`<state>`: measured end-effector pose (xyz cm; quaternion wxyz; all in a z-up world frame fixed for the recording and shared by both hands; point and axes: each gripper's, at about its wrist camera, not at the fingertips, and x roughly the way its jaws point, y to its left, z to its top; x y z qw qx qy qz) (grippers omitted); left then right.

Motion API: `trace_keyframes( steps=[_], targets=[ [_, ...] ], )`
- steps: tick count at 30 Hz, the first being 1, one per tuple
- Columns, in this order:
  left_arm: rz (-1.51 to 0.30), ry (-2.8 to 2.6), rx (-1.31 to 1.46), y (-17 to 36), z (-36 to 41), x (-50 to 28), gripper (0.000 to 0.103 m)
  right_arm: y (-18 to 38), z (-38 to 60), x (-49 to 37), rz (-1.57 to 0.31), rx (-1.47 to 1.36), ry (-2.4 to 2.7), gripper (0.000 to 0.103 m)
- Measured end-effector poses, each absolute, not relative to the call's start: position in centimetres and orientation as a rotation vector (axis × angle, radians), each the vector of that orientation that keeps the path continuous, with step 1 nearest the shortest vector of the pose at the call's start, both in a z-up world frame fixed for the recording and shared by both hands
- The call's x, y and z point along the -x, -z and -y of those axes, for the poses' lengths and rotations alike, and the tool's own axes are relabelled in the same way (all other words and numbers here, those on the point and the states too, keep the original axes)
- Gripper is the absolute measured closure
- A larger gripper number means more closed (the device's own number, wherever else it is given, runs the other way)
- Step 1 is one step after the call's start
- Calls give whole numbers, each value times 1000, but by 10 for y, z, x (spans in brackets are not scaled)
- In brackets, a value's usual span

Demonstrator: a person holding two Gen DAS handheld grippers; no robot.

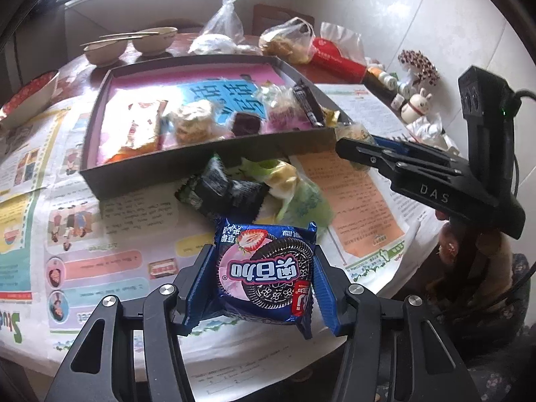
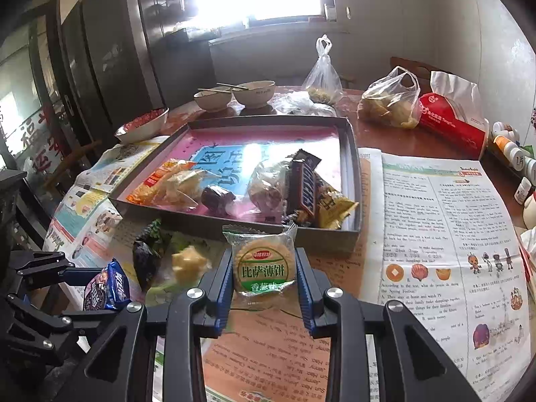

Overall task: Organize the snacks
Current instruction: 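Carry the cookie pack and cracker pack over the grey tray with both grippers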

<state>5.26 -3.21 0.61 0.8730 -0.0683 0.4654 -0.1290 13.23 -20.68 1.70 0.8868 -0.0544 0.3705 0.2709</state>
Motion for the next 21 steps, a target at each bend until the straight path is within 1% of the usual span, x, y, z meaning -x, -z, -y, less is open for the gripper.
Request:
trace_keyframes(
  steps=[21],
  targets=[
    [-855, 111, 207, -38, -26, -70, 46, -32, 188, -146, -718, 43, -584, 69]
  ],
)
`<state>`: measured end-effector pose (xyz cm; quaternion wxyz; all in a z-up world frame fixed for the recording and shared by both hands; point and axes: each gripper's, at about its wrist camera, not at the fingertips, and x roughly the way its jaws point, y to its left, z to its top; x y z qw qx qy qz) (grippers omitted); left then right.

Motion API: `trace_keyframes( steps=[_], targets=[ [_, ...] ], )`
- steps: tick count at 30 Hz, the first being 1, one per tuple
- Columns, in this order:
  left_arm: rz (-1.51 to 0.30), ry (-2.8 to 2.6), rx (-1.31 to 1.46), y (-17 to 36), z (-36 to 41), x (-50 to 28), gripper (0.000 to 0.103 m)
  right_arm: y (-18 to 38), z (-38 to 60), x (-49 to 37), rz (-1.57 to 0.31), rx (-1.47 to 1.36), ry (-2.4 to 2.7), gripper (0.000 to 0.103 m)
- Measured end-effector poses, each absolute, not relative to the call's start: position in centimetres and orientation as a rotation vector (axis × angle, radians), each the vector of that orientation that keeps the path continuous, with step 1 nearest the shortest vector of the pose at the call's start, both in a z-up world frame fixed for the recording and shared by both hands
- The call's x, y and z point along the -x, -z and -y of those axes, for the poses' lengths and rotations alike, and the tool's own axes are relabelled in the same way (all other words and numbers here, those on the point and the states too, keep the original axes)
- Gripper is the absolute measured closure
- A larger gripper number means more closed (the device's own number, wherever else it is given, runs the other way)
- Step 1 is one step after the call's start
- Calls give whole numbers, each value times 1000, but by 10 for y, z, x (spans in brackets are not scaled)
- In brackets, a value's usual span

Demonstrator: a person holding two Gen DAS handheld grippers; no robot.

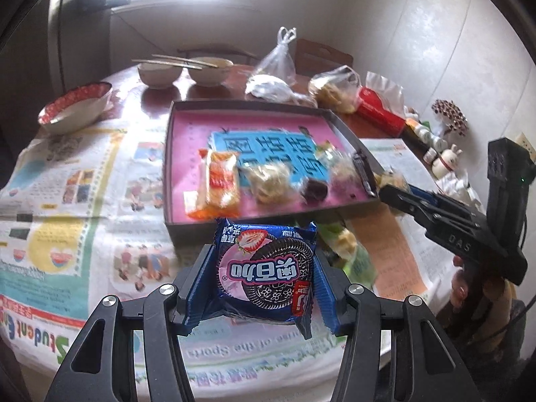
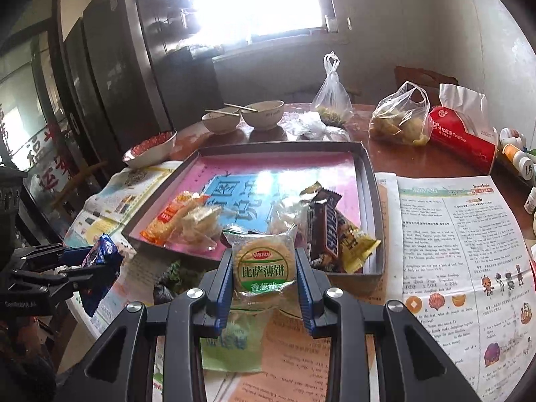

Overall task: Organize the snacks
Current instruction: 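Carry the cookie pack and cracker pack over the grey tray with both grippers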

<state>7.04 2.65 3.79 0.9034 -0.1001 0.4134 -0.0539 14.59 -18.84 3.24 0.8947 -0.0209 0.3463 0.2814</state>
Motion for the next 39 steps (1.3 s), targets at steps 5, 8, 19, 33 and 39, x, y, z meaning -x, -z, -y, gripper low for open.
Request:
trace_keyframes(
  steps=[5, 8, 19, 33, 39],
  targets=[
    [-843, 103, 226, -42, -31, -85, 46, -35, 187, -152, -711, 28, -583, 69],
    [-837, 100, 234, -44, -32, -93, 46, -35, 187, -155, -710, 23, -585, 69],
    [-829, 80, 218, -46, -24, -130, 46, -33, 183, -167, -716, 10, -591, 69],
    [-846, 21, 193, -32, -23, -166, 46, -24, 170, -177, -734, 35, -592, 69],
    [-851, 0, 180, -26, -23, -177, 46, -20, 165, -183, -746, 42, -598, 69]
  ],
)
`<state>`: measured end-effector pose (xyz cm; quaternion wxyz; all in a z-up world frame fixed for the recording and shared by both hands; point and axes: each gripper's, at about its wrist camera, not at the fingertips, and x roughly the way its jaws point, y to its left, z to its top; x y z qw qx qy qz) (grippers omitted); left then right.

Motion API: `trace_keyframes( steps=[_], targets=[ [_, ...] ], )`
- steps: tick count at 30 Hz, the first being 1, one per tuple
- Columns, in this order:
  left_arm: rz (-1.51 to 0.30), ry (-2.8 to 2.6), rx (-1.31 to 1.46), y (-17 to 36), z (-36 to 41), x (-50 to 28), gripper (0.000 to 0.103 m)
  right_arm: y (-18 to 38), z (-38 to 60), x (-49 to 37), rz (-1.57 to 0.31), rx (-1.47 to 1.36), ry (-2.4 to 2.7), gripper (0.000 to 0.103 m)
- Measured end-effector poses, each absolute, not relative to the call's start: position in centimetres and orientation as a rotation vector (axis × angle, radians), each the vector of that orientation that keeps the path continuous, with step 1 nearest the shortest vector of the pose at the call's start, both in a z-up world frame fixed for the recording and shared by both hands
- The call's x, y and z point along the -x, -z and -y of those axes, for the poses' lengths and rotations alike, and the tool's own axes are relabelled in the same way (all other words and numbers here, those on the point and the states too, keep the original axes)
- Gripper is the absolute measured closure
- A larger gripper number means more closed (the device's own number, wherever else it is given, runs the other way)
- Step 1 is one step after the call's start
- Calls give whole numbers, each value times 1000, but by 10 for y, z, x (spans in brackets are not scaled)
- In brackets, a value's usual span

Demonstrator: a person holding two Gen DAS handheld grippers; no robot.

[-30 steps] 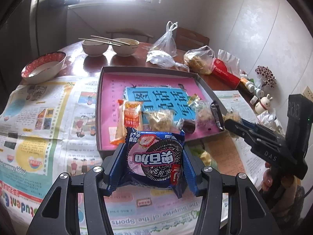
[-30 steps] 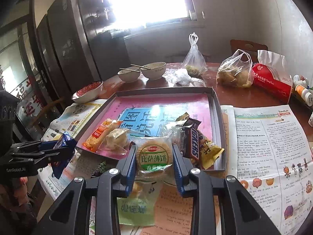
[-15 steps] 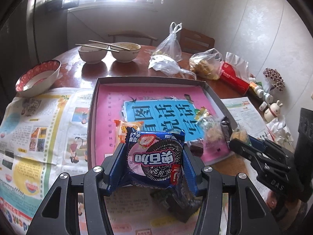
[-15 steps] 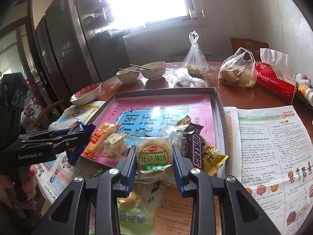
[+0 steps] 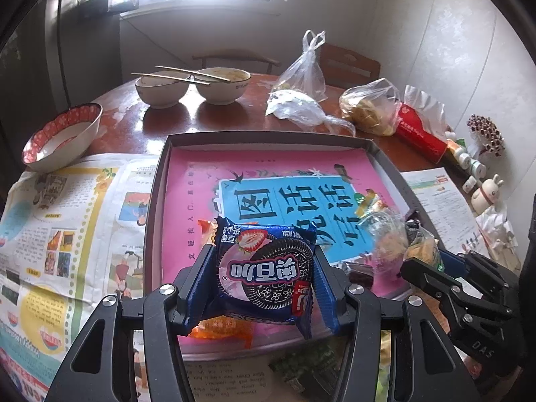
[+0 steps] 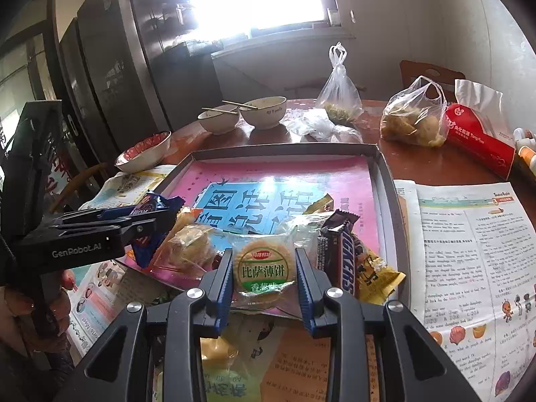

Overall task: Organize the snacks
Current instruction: 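Carry the cookie pack and cracker pack over the grey tray with both grippers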

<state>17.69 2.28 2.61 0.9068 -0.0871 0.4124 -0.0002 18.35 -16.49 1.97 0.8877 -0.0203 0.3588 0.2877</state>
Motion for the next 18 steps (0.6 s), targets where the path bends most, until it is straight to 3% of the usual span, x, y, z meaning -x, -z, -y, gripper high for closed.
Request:
trace_keyframes(
  steps=[18],
  targets=[
    [-851, -13, 187, -19, -27, -187, 46, -13, 140, -200, -755, 80, -592, 69]
  ],
)
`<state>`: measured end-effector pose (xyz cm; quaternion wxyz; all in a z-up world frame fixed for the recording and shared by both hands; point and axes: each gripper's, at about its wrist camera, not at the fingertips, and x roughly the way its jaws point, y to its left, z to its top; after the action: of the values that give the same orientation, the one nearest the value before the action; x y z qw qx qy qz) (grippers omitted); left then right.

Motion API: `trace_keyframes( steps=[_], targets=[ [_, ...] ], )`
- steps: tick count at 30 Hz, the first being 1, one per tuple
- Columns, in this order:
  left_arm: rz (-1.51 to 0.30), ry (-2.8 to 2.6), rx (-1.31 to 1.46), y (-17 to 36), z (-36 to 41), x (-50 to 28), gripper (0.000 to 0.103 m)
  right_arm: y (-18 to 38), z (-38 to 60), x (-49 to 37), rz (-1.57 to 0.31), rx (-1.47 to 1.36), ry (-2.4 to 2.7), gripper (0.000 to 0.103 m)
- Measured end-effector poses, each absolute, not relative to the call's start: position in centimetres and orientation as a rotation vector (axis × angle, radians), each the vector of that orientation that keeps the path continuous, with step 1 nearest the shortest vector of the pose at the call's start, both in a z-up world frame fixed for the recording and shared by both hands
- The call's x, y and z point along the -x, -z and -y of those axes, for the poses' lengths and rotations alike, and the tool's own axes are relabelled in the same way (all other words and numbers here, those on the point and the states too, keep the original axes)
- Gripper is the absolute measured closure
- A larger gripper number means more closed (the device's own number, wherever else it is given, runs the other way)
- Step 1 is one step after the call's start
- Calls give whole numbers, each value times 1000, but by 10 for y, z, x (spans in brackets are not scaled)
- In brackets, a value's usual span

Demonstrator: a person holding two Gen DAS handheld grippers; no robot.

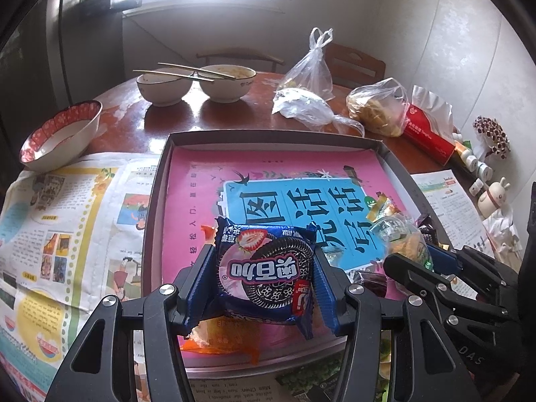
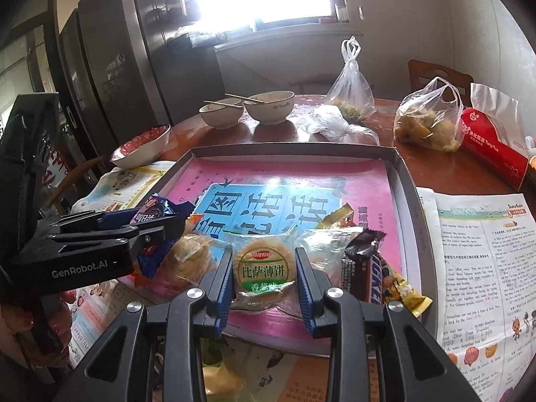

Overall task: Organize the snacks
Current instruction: 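Carry the cookie pack and cracker pack over the grey tray with both grippers, then lower both packs into the grey tray and open both grippers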

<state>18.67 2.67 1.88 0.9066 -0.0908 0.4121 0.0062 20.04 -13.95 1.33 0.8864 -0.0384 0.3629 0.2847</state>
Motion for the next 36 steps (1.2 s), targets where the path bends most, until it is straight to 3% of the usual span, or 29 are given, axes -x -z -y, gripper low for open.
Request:
trace_keyframes(
  steps=[15, 36],
  targets=[
    [-859, -20, 191, -18, -28, -186, 44, -14, 138, -198, -751, 94, -588, 69],
    [-888, -17, 182, -21, -23, -181, 41, -18, 146, -190, -745, 98, -584, 58]
  ],
)
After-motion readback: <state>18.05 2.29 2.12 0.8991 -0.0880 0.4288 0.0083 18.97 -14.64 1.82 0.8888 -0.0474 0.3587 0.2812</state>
